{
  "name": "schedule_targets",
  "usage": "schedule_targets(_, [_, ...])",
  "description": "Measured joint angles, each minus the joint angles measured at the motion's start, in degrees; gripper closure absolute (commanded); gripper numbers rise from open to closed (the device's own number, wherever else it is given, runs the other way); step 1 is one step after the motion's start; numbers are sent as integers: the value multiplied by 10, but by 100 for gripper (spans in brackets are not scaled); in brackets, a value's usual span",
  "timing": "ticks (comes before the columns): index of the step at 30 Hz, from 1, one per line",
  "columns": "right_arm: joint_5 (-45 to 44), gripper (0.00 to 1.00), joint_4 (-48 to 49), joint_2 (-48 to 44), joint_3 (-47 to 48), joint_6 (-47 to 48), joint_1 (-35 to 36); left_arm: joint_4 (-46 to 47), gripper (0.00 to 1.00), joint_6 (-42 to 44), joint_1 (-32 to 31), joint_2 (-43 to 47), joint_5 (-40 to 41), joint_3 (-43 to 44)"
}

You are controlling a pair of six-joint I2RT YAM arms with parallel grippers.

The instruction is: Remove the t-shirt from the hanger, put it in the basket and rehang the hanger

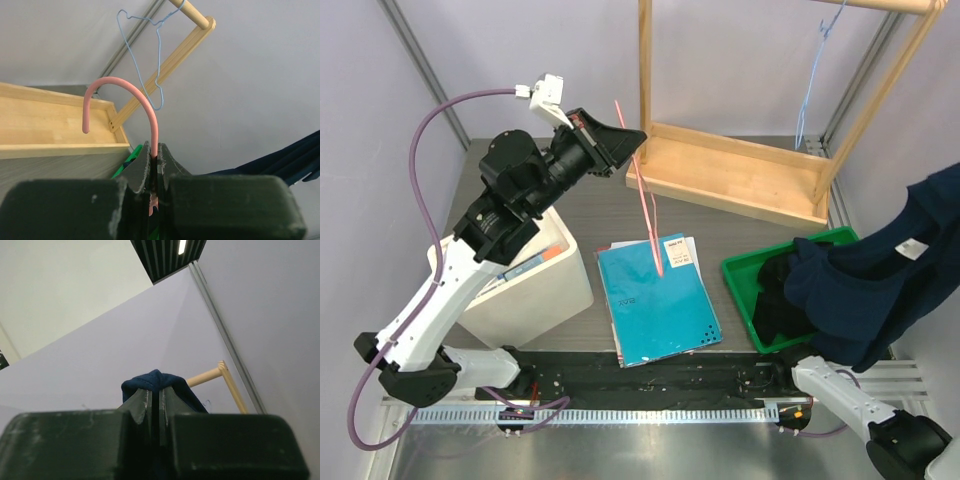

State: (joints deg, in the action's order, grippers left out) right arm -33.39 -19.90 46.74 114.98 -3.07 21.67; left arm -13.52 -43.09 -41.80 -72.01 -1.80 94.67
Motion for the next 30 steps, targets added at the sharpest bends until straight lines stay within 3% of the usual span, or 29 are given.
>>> schedule_targets(17, [12,99,90,121,-113,-12,3,-14,100,6,0,37,11,-4])
schedule_targets(30, [9,99,121,46,-234,-15,3,-18,100,5,0,40,12,-8])
